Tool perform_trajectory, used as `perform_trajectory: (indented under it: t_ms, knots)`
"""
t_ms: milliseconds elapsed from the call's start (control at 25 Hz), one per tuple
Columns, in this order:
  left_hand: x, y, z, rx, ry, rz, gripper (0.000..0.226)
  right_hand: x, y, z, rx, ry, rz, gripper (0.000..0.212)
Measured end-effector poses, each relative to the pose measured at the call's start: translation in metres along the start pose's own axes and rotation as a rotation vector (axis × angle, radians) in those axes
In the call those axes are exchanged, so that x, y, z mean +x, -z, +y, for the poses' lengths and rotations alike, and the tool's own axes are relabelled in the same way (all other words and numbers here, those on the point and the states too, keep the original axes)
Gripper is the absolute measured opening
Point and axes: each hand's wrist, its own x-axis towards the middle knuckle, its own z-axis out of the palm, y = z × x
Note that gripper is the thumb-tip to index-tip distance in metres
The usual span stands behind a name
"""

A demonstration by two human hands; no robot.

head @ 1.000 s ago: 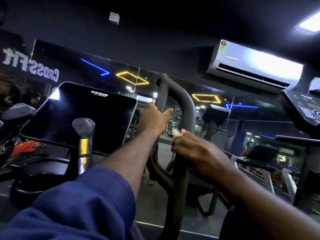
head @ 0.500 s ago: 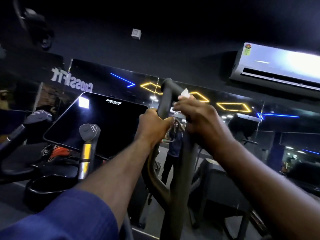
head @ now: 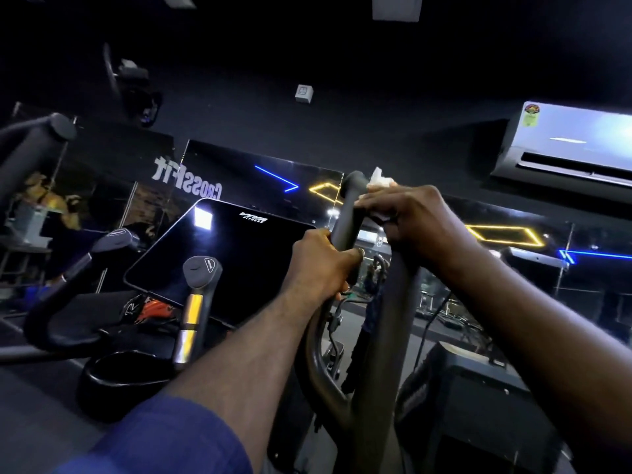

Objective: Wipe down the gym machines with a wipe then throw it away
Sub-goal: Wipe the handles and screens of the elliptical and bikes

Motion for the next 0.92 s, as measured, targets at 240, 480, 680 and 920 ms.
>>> perform_trajectory:
  t_ms: [240,480,680,920]
  knots:
    - [-0.002,-0.001,0.002,0.022,-0.036,0.011,0.022,-0.109,0.006,-0.055,0.031,-0.176,0.144,0.03]
    - [-0.005,0.002,0.004,0.027,-0.02,-0.012,0.028,-0.072,0.002,-0.039,-0.017,-0.286,0.224,0.029]
    - [-0.004,0.0,0.002,0.047,-0.059,-0.001,0.021,-0.126,0.008,-0.09,0.006,-0.309,0.174,0.027]
    - [-0.009,0.007,0.003,0.04,-0.03,-0.061,0.026,-0.072,0.018,-0.041,-0.031,-0.392,0.175,0.04]
